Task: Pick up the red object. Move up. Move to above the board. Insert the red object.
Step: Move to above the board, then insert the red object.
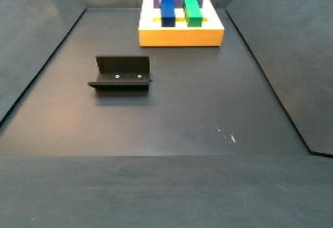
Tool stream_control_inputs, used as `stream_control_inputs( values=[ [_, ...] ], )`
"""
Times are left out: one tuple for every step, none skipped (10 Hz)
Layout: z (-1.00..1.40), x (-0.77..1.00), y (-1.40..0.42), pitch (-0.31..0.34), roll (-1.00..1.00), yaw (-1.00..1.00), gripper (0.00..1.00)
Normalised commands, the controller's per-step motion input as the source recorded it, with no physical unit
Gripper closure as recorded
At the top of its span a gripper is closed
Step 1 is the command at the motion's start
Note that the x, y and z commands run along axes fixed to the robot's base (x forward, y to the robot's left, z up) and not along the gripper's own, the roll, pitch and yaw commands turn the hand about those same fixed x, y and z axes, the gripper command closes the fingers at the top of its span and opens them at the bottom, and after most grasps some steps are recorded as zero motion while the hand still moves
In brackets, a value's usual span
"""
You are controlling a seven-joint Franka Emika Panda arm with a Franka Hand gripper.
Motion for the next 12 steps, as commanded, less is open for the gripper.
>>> stream_control_inputs(
  values=[
    [0.16, 0.15, -1.40, 0.068, -0.03, 0.01, 1.00],
    [0.16, 0.16, -1.40, 0.073, -0.01, 0.01, 1.00],
    [0.16, 0.17, -1.40, 0.084, 0.00, 0.01, 1.00],
    [0.17, 0.19, -1.40, 0.115, 0.00, 0.01, 1.00],
    [0.18, 0.23, -1.40, 0.147, 0.01, 0.01, 1.00],
    [0.18, 0.26, -1.40, 0.162, 0.01, 0.01, 1.00],
    [0.20, 0.30, -1.40, 0.167, 0.01, 0.01, 1.00],
    [0.07, 0.14, -0.46, 0.168, 0.02, 0.01, 1.00],
    [-0.01, 0.00, 0.00, 0.000, 0.02, 0.00, 1.00],
    [-0.03, 0.00, 0.00, 0.000, 0.03, 0.00, 1.00],
    [-0.10, 0.00, 0.00, 0.000, 0.01, 0.00, 1.00],
    [-0.59, 0.02, 0.20, 0.000, 0.15, 0.02, 1.00]
  ],
)
